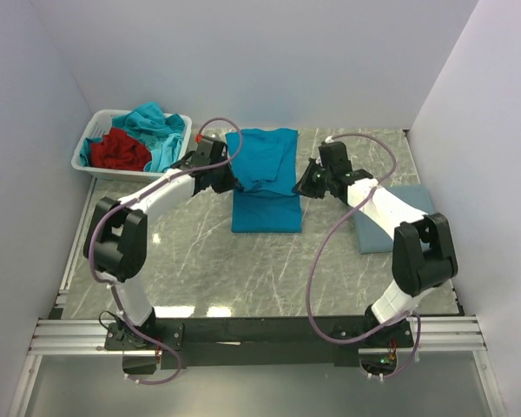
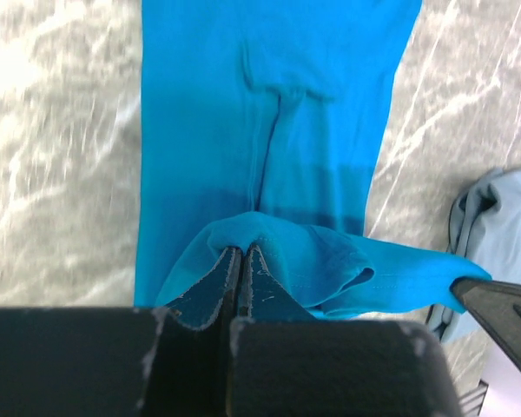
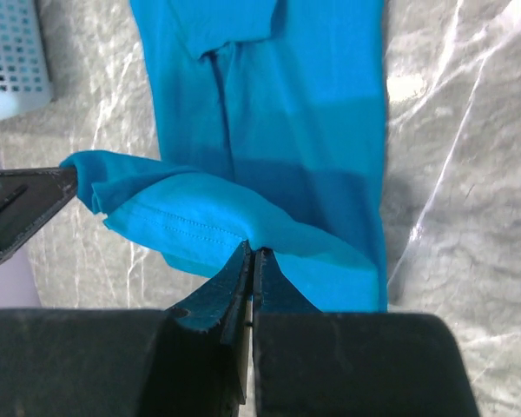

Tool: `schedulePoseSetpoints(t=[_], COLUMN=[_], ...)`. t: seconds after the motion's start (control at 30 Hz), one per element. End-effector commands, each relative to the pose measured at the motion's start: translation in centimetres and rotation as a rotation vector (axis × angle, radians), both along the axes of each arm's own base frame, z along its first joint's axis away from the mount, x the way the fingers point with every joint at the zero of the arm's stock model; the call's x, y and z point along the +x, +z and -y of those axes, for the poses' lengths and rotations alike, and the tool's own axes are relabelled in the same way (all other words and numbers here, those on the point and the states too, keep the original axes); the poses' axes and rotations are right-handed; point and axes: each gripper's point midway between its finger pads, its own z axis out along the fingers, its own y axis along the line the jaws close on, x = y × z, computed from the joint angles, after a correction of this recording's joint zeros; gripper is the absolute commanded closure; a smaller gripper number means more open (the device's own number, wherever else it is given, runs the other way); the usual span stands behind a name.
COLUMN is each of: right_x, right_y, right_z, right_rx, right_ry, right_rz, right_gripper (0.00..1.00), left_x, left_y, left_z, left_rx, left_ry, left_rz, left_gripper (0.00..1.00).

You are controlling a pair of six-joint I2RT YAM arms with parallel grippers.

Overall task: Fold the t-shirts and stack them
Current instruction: Fold the tshirt

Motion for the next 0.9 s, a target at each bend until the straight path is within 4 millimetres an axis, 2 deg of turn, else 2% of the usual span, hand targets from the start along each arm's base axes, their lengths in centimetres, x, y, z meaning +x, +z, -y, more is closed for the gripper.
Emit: schedulePoseSetpoints(t=[0.0, 0.07, 0.13, 0.4, 0.67, 0.73, 0.83, 0.87], right_x=[2.8, 3.3, 4.0, 6.3, 8.0, 8.4, 8.8, 8.9], right_y=[1.6, 1.2, 0.4, -1.8, -4.0, -4.0, -4.6, -4.8], right_z=[0.0, -0.1, 0.0, 0.0, -0.3, -0.3, -0.2, -0.1], right_rx=[0.014, 0.011, 0.005, 0.013, 0.007, 0.005, -0.002, -0.005], right_ry=[-0.001, 0.003, 0.001, -0.032, -0.037, -0.044, -0.057, -0.058], right_rz=[0.062, 0.057, 0.045, 0.036, 0.006, 0.009, -0.006, -0.010], right_gripper=[1.00, 1.00, 1.00, 1.00, 0.98, 0.96, 0.84, 0.68], left_x=[2.6, 3.2, 3.9, 5.8, 6.6, 6.8, 7.0, 7.1], left_y=[1.9, 0.8, 0.9, -1.6, -4.0, -4.1, -4.6, -4.5], left_z=[0.5, 0.2, 0.0, 0.4, 0.4, 0.3, 0.3, 0.2], left_rx=[-0.015, 0.003, 0.001, 0.002, 0.010, 0.013, 0.021, 0.022], left_ry=[-0.016, -0.003, 0.004, -0.008, 0.008, 0.008, 0.012, 0.013], left_rz=[0.072, 0.050, 0.049, 0.017, -0.023, -0.027, -0.034, -0.032], left_gripper=[0.99, 0.99, 0.99, 0.99, 0.99, 0.97, 0.89, 0.85])
